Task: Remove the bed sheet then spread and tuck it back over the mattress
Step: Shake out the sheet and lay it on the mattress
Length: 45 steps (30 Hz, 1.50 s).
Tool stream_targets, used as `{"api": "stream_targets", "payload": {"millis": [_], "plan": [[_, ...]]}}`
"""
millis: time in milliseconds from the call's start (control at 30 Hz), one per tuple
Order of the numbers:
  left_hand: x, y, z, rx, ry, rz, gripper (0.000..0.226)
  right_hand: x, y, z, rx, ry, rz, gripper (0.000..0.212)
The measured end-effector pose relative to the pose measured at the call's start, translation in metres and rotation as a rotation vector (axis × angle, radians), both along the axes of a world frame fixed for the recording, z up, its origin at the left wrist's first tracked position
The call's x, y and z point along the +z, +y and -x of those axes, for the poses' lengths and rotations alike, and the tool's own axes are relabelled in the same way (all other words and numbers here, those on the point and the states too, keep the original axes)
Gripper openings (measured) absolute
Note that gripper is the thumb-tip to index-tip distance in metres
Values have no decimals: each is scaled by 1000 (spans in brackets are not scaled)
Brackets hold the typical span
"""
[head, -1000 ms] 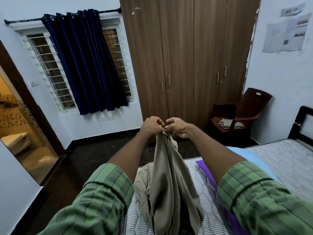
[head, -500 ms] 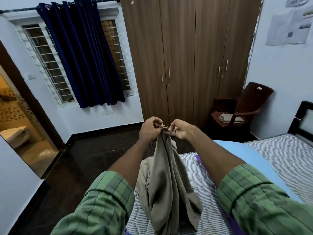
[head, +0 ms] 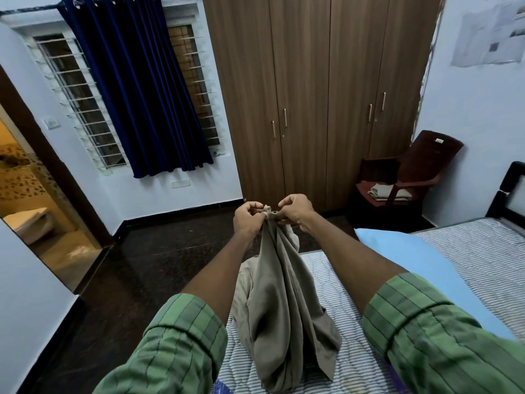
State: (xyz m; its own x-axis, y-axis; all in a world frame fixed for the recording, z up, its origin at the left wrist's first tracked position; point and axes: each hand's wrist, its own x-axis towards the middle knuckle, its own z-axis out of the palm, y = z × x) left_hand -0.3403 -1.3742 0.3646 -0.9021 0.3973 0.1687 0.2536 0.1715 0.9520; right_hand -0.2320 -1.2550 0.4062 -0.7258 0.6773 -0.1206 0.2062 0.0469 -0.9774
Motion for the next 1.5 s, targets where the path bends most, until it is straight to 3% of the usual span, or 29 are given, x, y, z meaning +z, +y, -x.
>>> {"api": "stream_targets", "payload": {"millis": [200, 500, 600, 667, 767, 1000, 1100, 1267, 1400, 1500], "plan": [[2, -4, 0, -60, -88, -22, 22, -7, -3, -1, 55, -56, -275, 15], [-2, -15, -13, -178, -328, -78, 36, -36, -22, -4, 18, -28, -233, 23], [-9, -17, -16, -182, -371, -118, 29, -43, -34, -5, -39, -9, -219, 24], [-15, -22, -18, -203, -364, -144, 14, -46, -40, -8, -93, 13, -207, 20], [-25, -30, -26, -253, -288, -165, 26, -53, -53, -12, -137, 62, -112, 15], [-49, -51, -51, -110, -150, -130, 18, -97, -82, -19, -177, 88, -67, 19], [-69, -70, -60, -55, -21, 35, 25, -126, -99, -40, -50, 68, -243, 24], [-97, -111, -78, -119, 103, 162, 30, -191, -117, -96, 322, -217, -538, 13], [-123, -148, -91, -117, 140, 191, 31, -221, -114, -131, 549, -512, -686, 29], [-143, -161, -93, -122, 119, 225, 33, -243, -110, -144, 705, -700, -726, 53]]}}
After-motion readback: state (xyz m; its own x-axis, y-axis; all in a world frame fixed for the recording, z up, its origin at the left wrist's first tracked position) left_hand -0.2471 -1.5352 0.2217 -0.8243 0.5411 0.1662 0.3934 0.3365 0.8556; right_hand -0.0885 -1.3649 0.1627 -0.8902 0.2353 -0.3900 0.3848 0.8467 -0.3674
